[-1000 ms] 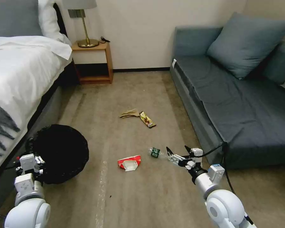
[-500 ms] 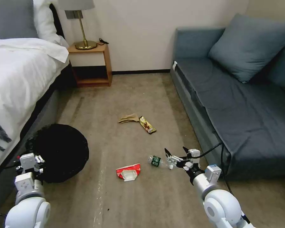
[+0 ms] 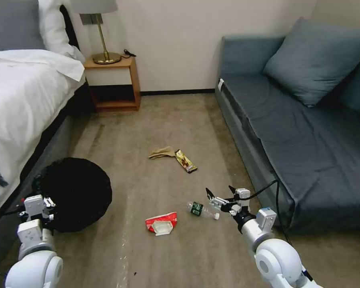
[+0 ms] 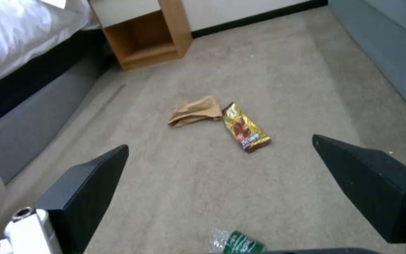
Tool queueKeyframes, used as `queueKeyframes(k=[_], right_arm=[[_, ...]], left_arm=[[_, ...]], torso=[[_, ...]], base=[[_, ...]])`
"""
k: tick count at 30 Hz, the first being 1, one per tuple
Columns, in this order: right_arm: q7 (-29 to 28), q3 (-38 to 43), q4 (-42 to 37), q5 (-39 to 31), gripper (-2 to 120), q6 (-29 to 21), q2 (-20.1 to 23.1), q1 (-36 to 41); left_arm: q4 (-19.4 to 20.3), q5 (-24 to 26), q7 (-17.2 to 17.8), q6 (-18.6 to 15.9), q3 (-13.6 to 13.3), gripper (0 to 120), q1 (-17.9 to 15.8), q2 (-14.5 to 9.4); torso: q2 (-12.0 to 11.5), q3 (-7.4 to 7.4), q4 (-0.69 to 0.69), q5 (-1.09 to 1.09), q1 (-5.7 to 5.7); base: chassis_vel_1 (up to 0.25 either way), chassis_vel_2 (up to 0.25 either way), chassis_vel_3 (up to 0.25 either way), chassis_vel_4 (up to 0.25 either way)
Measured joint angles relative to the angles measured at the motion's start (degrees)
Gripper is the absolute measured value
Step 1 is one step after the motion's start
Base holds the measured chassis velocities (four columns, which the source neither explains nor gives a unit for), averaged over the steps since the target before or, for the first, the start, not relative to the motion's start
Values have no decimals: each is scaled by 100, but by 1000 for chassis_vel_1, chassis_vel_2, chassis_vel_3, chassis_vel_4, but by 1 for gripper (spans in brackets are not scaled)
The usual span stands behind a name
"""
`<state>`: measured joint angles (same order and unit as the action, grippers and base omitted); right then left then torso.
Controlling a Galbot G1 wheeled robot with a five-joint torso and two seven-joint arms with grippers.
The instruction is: Pick up the trash bin, then pick up the garbage on the floor and place it into the trash bin.
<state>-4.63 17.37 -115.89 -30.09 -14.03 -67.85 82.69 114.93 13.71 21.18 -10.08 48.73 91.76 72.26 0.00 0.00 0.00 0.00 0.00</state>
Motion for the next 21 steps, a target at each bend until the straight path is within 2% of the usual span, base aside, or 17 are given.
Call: queueKeyframes(k=[21], right_arm=[[50,-59,78,19,100,27,-3,-23]], left_arm=[[22,-35,-13,41,10,6,45,16]], torso=[[0,0,0,0,0]], base=[[-52,51,47,-45]])
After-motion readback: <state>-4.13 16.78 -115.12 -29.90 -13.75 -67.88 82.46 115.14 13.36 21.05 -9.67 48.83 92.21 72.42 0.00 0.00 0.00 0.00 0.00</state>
